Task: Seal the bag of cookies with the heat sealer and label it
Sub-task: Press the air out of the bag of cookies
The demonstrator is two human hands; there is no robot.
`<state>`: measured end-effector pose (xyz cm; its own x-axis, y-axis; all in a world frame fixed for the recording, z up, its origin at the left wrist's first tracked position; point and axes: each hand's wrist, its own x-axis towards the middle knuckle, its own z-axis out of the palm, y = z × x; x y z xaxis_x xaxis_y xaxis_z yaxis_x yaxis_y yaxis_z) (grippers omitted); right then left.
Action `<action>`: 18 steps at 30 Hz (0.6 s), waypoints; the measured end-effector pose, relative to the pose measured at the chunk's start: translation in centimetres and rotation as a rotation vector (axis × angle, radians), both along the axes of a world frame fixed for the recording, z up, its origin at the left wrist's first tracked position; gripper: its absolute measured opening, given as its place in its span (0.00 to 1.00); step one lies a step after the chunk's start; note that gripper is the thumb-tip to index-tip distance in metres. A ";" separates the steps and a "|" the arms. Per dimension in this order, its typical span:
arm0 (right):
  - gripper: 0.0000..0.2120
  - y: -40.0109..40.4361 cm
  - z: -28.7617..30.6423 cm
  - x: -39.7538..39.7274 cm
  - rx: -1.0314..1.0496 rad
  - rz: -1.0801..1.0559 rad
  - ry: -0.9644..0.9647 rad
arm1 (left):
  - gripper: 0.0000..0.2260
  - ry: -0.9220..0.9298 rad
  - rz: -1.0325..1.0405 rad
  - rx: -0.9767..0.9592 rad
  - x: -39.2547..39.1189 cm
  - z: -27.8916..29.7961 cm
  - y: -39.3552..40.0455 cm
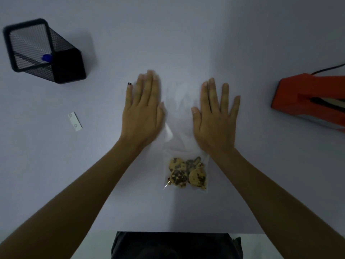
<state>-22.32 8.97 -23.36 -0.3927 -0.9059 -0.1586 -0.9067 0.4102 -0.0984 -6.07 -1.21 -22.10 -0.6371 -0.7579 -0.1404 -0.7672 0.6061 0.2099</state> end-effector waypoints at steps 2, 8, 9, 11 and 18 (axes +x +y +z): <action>0.29 0.0 -0.1 -0.1 0.010 0.002 0.011 | 0.26 0.036 -0.119 -0.005 -1.2 0.4 0.4; 0.29 0.0 -0.2 -0.2 0.024 0.011 0.014 | 0.24 -0.023 -0.343 -0.045 -2.6 -1.0 0.0; 0.29 -0.1 -0.2 -0.2 0.024 0.011 0.014 | 0.24 -0.030 -0.322 -0.047 -2.1 -1.1 -0.2; 0.29 -0.1 -0.1 -0.2 0.018 0.006 0.008 | 0.24 -0.006 -0.244 -0.039 -1.1 -0.8 -0.5; 0.29 -0.2 0.0 -0.2 0.027 0.005 -0.003 | 0.33 -0.072 -0.378 0.104 2.4 0.2 2.6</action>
<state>-22.56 8.81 -23.37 -0.3875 -0.9032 -0.1846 -0.9085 0.4081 -0.0898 -3.69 1.38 -21.86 -0.8540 -0.4516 -0.2584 -0.5094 0.8268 0.2387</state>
